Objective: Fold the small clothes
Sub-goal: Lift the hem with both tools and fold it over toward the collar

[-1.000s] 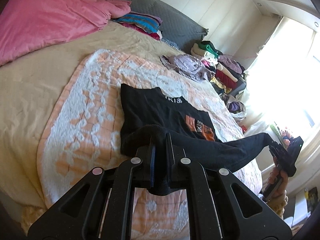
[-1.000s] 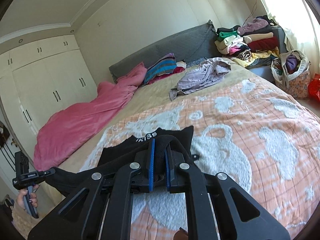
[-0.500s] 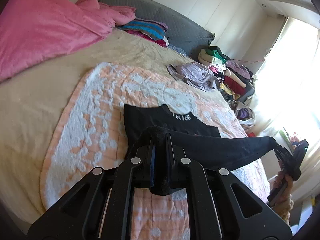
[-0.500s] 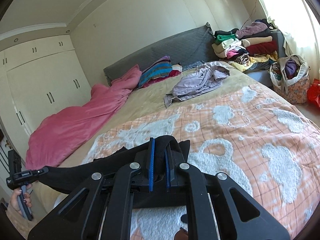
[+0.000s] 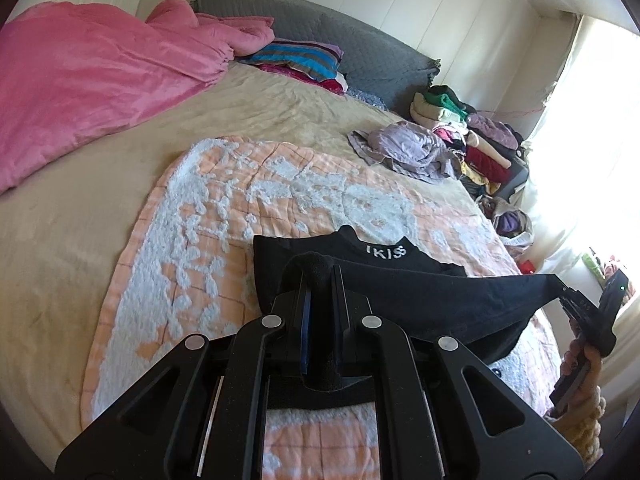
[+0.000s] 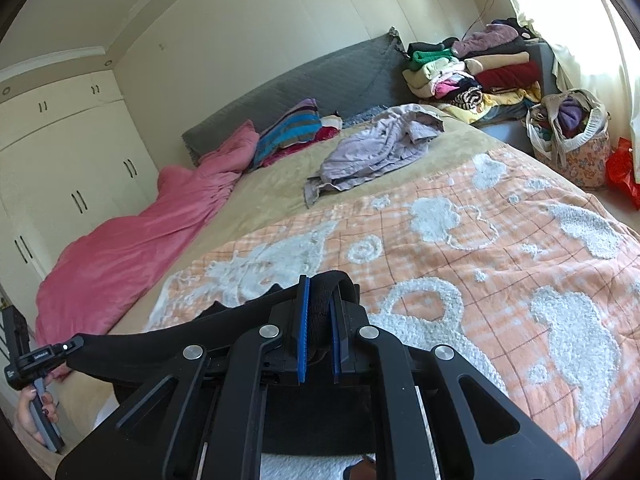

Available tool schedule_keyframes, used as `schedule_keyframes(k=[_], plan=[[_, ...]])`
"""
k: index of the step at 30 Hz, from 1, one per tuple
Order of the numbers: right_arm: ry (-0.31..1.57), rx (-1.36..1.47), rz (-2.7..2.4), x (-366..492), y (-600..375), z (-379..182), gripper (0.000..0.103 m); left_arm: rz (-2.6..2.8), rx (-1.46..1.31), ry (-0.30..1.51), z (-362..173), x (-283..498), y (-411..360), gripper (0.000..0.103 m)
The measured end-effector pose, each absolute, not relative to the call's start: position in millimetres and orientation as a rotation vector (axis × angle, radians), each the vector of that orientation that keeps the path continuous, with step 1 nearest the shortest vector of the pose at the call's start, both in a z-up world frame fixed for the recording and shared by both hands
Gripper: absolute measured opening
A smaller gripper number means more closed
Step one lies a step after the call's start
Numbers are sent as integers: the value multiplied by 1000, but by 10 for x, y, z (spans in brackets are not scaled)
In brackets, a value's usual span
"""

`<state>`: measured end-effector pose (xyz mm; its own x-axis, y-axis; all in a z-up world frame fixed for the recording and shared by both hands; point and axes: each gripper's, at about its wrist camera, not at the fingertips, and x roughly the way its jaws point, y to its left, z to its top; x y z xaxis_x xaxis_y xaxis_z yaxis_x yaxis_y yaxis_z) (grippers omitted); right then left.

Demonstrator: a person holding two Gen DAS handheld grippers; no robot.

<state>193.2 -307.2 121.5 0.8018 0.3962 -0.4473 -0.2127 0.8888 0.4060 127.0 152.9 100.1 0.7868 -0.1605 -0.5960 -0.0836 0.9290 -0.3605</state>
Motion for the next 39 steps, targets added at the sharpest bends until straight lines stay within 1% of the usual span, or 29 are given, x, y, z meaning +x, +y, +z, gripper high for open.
schedule_keyframes(k=[13,18,21,22,23,24,25,27,28,32,39], plan=[[592,265,298,2230,-2893,976,8,-18,-370,725,708,1625,1602,3],[612,231,283,2295,-2812,899,8,10,-374,735,626,1682,1637,9],[635,220,275,2323,-2774,841,9,8,-390,725,624,1656,1664,9],[643,222,277,2328,-2763,819,13,10,-388,722,625,1643,1669,9],[648,220,267,2334,-2748,796,14,16,-381,718,630,1624,1668,9],[648,213,255,2332,-2738,787,18,18,-376,714,636,1616,1664,12],[641,202,240,2321,-2728,785,25,19,-370,710,644,1597,1656,17],[629,200,227,2290,-2737,794,35,19,-351,700,662,1556,1621,23],[622,208,225,2268,-2754,806,37,19,-340,696,666,1534,1598,24],[599,207,227,2161,-2784,865,37,0,-305,693,657,1459,1493,25],[631,127,292,1924,-2576,833,37,-33,-233,713,524,1362,1232,25]])
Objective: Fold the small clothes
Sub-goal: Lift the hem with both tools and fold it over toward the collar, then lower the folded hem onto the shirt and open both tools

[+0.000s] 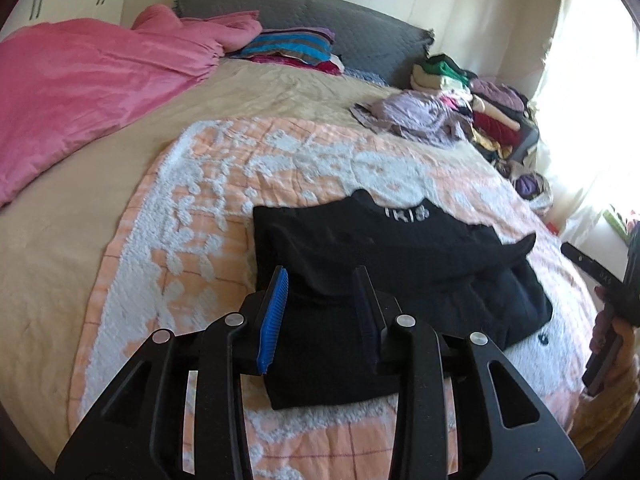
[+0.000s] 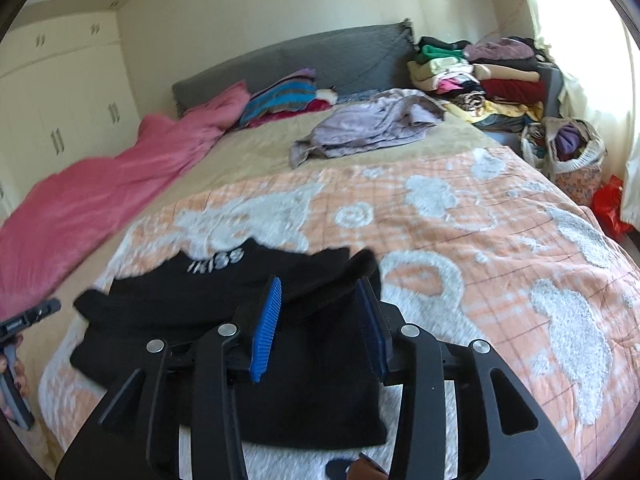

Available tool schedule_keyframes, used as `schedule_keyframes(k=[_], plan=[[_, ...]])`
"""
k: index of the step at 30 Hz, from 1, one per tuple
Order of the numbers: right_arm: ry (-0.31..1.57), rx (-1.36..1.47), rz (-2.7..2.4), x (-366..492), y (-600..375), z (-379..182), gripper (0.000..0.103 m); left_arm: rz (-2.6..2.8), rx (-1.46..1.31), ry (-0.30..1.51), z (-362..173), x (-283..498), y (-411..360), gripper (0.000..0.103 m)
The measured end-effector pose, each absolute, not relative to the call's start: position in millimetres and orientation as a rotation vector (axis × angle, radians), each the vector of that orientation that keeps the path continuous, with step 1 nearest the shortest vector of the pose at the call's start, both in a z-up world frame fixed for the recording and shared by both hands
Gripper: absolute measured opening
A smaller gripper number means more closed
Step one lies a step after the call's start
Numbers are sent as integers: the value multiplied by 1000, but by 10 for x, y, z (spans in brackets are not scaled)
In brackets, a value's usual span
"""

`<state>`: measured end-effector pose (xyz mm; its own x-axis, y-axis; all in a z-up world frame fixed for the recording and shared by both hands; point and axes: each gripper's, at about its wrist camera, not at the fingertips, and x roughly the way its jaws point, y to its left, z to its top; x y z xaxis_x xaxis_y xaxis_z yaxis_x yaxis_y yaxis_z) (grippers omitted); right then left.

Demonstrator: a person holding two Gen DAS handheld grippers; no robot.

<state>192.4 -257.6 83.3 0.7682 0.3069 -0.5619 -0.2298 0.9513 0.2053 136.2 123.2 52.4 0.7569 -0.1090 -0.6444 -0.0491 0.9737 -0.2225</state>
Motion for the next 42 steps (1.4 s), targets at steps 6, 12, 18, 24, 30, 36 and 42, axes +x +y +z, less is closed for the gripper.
schedule_keyframes(k=[6,12,18,24,30,36,42], plan=[[649,-5,344,1729,-2238,717,37,-69,-236,778,264,1370,1118,12],[709,-82,389,1685,-1961,511,37,-48,-198,803,90,1419,1045,12],[832,-111,323,1997,-1846,204,37,-28,-174,822,-15,1590,1053,12],[845,-108,337,2269,-1762,71,37,-19,-169,837,-89,1802,1072,12],[846,-110,335,2511,-1695,99,37,-24,-186,841,-82,1962,1108,12],[852,-84,337,2791,-1661,187,37,-13,-206,837,6,2148,1227,13],[855,-67,298,3078,-1671,207,37,25,-220,819,128,2287,1424,18]])
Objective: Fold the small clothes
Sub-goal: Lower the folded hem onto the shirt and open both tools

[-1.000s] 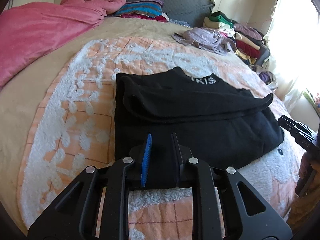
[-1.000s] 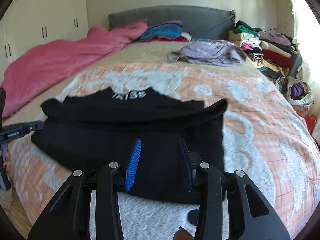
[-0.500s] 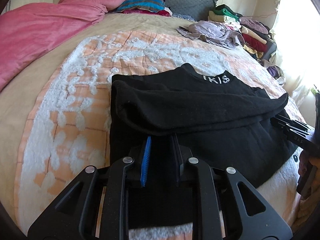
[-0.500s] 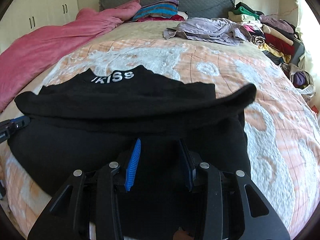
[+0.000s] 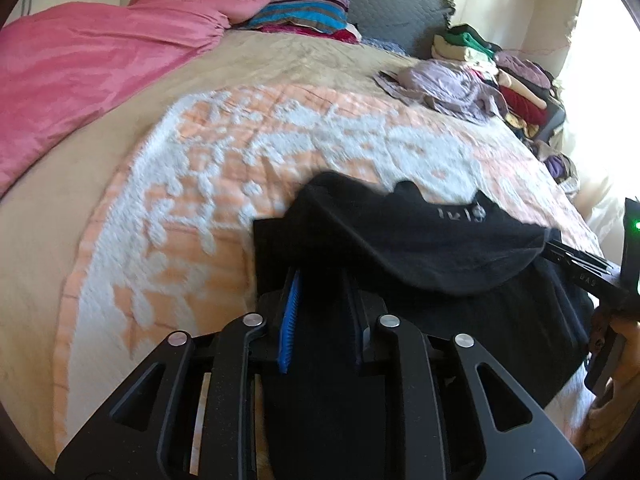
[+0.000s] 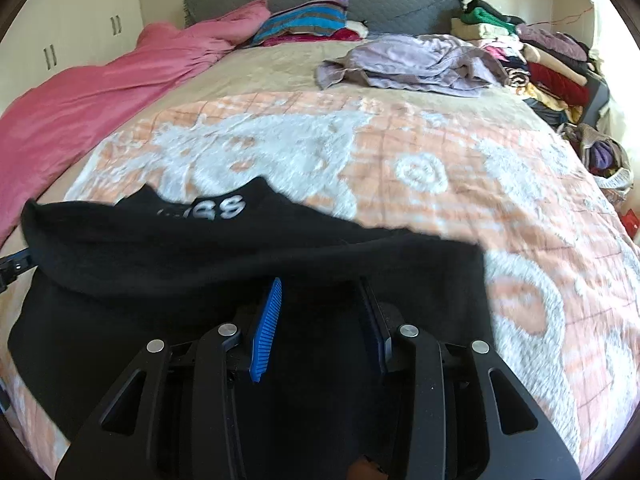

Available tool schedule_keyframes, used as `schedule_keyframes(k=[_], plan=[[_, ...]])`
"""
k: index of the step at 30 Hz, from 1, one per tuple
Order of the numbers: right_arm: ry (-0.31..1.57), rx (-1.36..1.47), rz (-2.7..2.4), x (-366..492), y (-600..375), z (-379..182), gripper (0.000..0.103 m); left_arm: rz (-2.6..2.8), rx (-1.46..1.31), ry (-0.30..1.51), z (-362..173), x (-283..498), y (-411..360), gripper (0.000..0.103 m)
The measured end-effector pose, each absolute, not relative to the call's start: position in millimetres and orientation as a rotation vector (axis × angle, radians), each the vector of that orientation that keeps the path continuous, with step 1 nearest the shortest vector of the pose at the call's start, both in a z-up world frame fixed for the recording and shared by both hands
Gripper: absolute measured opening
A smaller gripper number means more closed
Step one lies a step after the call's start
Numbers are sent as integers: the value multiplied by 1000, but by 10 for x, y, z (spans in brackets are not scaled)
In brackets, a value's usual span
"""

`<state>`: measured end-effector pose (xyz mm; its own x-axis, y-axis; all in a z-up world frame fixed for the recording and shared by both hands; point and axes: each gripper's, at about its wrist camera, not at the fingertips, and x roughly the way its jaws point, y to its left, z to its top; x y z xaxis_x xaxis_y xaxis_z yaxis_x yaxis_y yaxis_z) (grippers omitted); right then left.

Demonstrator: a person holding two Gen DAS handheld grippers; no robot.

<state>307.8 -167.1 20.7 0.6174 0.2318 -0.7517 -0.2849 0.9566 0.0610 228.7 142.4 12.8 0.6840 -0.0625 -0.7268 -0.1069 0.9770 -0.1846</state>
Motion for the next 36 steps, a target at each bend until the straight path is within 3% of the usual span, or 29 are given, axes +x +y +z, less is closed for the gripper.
schedule_keyframes(k=[5,8,9,17,18,20,22,23,27,36], plan=[[808,-39,241,3096,-1888,308,37,41,-284,818,108,2357,1652,25],[801,-27,194,3090,-2084,332,50,23,-335,826,77,2418,1729,33],[804,-23,182,3089,-2139,329,54,11,-348,829,66,2447,1746,33],[883,60,146,3216,-2435,141,55,-43,-355,842,-71,2553,1711,33],[889,75,155,3228,-2431,118,54,-45,-345,840,-79,2551,1705,27],[896,91,179,3255,-2409,72,42,-41,-316,830,-99,2523,1681,18],[890,97,197,3241,-2365,54,17,-44,-293,826,-103,2510,1671,11],[882,101,201,3220,-2351,68,12,-49,-297,823,-98,2505,1680,10],[798,100,187,3101,-2302,229,9,-71,-320,772,45,2425,1755,3],[741,186,156,3202,-2375,398,9,-78,-328,733,162,2416,1841,3]])
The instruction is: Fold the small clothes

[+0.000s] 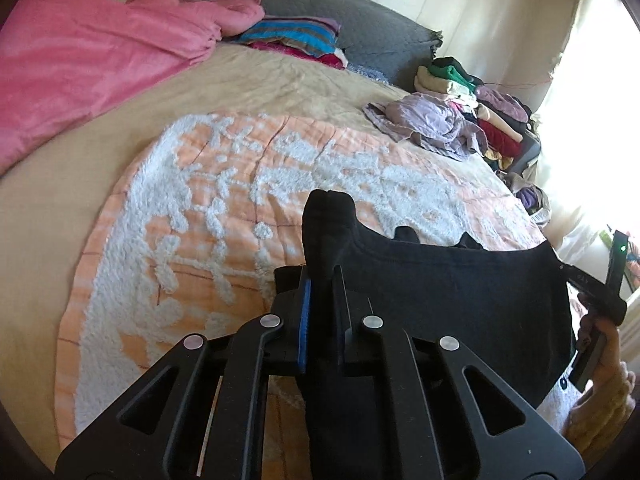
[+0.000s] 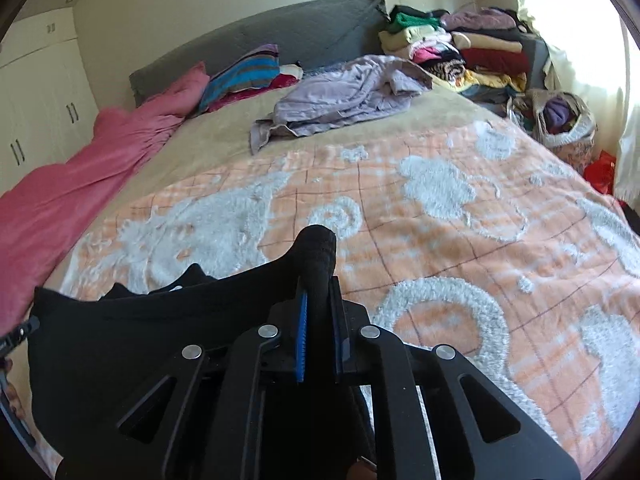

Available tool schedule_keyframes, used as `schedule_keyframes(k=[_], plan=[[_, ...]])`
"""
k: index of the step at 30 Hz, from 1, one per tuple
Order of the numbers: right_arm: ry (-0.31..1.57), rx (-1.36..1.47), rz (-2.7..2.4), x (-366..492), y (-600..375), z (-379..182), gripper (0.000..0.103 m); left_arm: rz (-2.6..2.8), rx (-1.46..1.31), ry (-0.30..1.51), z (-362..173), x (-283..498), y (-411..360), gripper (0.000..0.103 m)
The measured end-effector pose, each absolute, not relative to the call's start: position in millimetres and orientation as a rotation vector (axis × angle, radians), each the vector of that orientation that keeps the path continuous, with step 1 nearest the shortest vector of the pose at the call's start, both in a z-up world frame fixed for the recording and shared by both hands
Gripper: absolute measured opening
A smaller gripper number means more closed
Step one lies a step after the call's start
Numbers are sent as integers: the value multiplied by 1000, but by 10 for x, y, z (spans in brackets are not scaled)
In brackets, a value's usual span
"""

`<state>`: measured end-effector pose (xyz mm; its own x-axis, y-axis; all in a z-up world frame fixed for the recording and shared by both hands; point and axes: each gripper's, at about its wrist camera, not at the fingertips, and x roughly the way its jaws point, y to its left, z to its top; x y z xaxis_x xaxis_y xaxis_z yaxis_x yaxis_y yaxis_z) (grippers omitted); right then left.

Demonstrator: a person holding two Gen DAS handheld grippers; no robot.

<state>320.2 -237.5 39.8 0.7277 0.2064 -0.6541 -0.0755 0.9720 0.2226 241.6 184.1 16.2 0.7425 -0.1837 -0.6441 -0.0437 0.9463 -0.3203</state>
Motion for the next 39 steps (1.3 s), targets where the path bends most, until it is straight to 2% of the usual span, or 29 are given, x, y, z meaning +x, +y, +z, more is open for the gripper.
schedule_keyframes(k=[8,11,12,13,19,26,28,32,35,37,39], plan=[[807,197,68,3300,-2381,79,10,-69,-352,813,-131,2515,1898,4],[822,199,31,3298,-2407,19,12,-66,-341,816,-150,2505,1886,6],[827,202,17,3295,-2421,5,17,-67,-337,817,-151,2503,1884,7],[833,203,-6,3293,-2436,-6,23,-66,-332,818,-154,2501,1884,8],[846,188,-104,3215,-2488,-6,40,-45,-359,821,-186,2430,1996,25],[821,141,-140,2927,-2472,106,46,-18,-366,790,-87,2231,2033,30],[812,116,-137,2799,-2458,145,50,-23,-370,764,-11,2188,2019,34],[807,127,-112,2521,-2501,210,51,-30,-362,739,119,2085,1950,44],[816,140,-76,2323,-2495,242,51,-39,-329,762,163,1959,1839,47],[819,134,-57,2207,-2451,258,51,-53,-307,786,167,1893,1734,55],[819,129,-40,2097,-2382,260,51,-56,-275,800,173,1795,1639,58]])
